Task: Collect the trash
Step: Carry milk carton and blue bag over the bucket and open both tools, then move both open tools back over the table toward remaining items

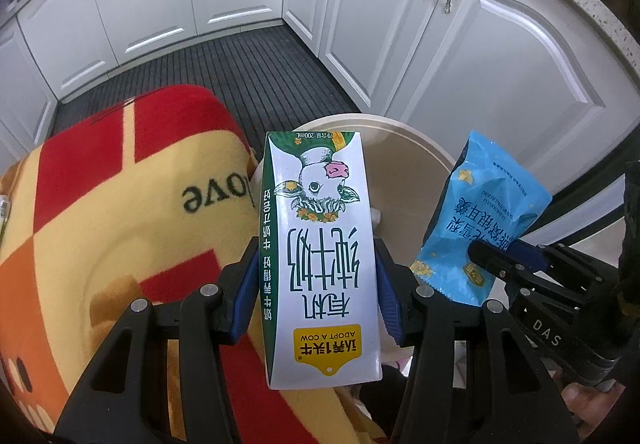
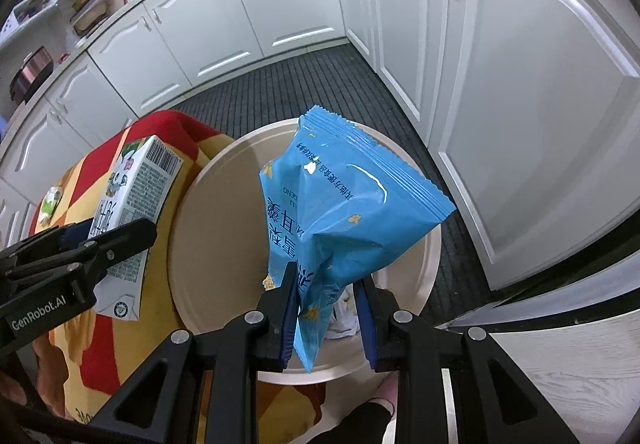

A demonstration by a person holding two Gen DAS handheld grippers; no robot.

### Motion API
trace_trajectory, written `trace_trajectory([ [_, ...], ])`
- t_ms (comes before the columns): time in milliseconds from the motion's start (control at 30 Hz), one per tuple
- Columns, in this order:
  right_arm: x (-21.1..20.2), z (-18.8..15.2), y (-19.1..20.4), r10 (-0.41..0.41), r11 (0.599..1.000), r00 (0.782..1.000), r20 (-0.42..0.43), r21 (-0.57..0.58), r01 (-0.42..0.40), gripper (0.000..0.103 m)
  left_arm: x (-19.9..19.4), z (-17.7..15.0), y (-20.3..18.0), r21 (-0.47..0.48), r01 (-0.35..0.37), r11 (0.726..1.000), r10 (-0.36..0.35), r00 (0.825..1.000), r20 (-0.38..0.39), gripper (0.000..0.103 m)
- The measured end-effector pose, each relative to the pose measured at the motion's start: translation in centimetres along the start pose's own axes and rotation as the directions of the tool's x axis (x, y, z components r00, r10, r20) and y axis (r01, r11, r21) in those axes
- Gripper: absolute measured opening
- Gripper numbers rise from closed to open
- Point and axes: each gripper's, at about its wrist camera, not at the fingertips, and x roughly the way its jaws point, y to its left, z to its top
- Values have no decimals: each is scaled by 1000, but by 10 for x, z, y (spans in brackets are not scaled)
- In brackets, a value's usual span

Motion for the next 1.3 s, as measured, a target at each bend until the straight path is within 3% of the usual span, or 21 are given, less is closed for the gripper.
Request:
trace_trajectory([
  [233,3,0,-6,-3,999,1000,-2,44,3,25,6,-1,8,-53,26,998,-27,999,-22,52],
  [367,8,-1,-9,-21,997,1000,-21,68,22,28,8,-1,13,-74,41,996,-43,999,-22,60],
  [500,8,-3,-10,-20,998,1000,-21,66,21,43,5,-3,12,-68,41,997,-43,999,-20,64],
  [867,6,-3,-5,-28,998,999,-21,55,29,51,1,-4,13,-86,66,994,-69,997,-24,64],
  [933,4,-4,-4,-24,998,1000,-12,53,25,66,-1,-3,14,-90,85,992,-88,996,-22,64],
  [967,3,-4,-3,-22,998,1000,-7,54,23,67,-2,-2,14,-92,90,992,-92,996,-20,64],
  [1300,-6,-5,0,-12,998,1000,5,57,12,68,-12,-4,18,-95,72,993,-72,997,2,64],
])
